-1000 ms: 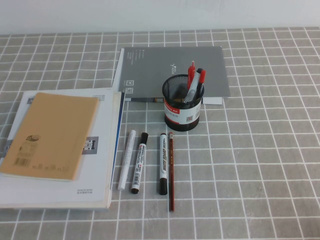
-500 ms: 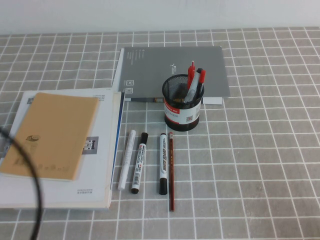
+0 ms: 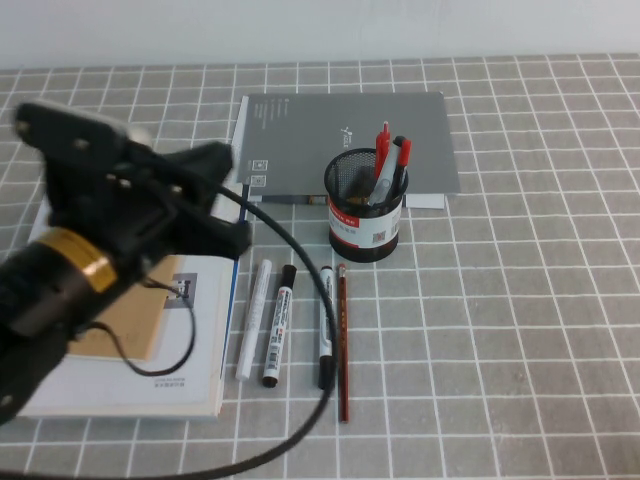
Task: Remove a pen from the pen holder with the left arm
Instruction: 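Take a marker out of the pen holder and lay it on the table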
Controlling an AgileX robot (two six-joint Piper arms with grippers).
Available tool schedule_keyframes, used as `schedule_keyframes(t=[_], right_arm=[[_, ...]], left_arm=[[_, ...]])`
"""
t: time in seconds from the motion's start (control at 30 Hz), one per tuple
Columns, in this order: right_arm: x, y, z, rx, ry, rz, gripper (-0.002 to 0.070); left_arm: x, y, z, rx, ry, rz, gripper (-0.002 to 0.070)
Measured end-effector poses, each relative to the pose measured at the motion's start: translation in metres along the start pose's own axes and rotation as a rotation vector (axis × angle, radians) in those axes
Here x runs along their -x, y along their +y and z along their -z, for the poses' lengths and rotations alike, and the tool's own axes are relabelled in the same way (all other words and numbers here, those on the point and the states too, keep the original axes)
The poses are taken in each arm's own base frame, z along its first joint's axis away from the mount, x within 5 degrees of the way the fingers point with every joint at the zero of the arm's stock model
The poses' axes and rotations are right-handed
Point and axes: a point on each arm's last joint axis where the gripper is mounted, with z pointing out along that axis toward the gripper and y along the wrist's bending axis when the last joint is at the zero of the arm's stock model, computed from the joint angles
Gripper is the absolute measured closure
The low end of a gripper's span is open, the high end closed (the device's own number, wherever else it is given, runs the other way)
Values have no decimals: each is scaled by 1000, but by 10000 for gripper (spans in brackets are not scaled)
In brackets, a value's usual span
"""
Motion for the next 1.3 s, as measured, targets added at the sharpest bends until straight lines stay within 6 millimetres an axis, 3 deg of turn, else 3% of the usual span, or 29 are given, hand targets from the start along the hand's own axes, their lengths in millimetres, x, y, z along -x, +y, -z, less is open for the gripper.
schedule_keyframes(t=[0.13, 0.3, 0.4, 0.77, 1.3], right_arm=[[0, 0, 0, 0, 0, 0, 689], [0, 0, 0, 0, 0, 0, 689], [0, 0, 0, 0, 0, 0, 689], [0, 0, 0, 0, 0, 0, 689], [0, 0, 0, 0, 0, 0, 689]], left_arm=[[-20, -6, -24, -104, 12, -81, 564], [-43, -11, -43, -185, 25, -116, 295], [-51, -14, -52, -227, 11, -135, 230], [-40, -22, -106, -376, -46, -343, 204], [-77, -32, -171, -451, 28, -367, 203]])
